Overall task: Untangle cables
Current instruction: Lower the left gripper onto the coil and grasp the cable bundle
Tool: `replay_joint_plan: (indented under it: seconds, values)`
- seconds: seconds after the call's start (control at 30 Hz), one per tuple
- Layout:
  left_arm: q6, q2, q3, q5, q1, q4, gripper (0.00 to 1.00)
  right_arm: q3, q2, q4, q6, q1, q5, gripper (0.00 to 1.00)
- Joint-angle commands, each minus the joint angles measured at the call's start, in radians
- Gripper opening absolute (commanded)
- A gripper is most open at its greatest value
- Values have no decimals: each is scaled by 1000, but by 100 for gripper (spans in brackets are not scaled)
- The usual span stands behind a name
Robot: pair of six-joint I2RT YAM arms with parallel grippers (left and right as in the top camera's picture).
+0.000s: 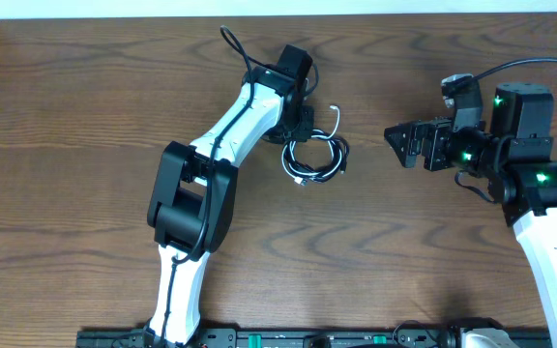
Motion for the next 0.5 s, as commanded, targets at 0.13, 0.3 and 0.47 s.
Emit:
replay_joint_plan:
  seconds: [0.13,0.3,0.47]
  values:
    - [-10,16,-33,-21,5,10,34,14,0,-5,-10,5,3,99]
    - [-10,16,-76,-25,5,32,35,14,0,-6,-10,5,3,99]
    - [-11,16,-107,-63,5,32,35,14,0,-10,-10,5,3,99]
